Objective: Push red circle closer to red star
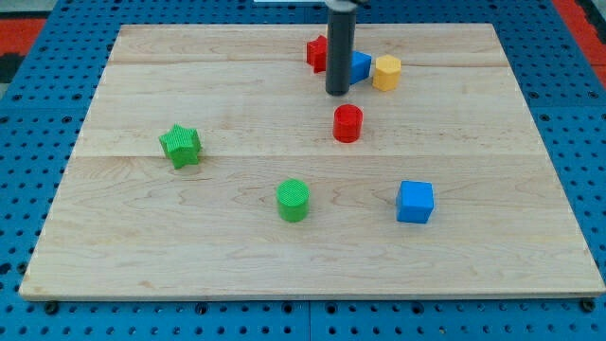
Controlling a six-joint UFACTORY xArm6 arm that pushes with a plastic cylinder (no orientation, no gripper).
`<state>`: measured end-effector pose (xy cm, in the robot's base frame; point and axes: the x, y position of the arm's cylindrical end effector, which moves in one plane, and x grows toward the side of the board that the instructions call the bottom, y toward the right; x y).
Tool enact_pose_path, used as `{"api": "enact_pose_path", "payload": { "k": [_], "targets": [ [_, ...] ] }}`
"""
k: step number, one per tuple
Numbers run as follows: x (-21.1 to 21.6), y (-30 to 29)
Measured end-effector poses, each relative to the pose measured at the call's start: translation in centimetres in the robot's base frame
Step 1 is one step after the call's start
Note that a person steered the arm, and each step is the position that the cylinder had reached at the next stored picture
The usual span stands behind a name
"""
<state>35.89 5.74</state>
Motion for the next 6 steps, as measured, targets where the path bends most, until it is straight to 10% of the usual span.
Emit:
{"api": "enact_pose_path", "payload": {
  "k": [1,2,6],
  "targets": [
    [3.4,10.8],
    [9.2,7.7],
    [1.6,-3.4]
  ]
}}
